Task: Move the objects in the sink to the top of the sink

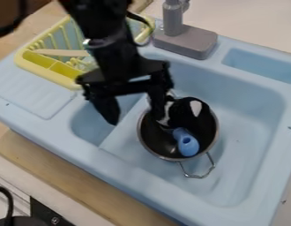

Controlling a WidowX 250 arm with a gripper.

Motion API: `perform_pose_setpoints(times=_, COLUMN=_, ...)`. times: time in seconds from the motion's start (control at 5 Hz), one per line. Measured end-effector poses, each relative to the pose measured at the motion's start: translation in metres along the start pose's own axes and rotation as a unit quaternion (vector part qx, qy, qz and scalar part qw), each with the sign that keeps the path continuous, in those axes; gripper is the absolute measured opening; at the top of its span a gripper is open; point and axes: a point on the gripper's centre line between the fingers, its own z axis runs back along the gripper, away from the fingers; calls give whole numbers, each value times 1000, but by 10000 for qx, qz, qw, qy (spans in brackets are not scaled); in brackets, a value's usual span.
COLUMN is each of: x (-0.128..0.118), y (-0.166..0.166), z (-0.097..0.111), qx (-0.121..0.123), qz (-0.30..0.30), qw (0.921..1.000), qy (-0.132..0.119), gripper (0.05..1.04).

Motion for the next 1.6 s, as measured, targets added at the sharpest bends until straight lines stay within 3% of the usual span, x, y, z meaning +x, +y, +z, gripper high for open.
perform_pose_setpoints(times=0.4, x=0, y=10, z=-16, qx=351, qz=-161, qw=9992, qy=46, gripper=999)
perform_pose_setpoints(times=0.6, x=1, y=7, z=-25, qx=339, qz=-260, qw=9990, qy=109, gripper=999)
perform_pose_setpoints(times=0.8, x=3, y=12, z=-35, qx=529, qz=-272, qw=9981, qy=126, gripper=999)
perform_pose_setpoints(times=1.2, x=3, y=13, z=-50, qx=817, qz=-340, qw=9960, qy=82, gripper=919)
perform_pose_setpoints(times=1.6, x=4, y=9, z=-54, qx=711, qz=-248, qw=9972, qy=-23, gripper=364)
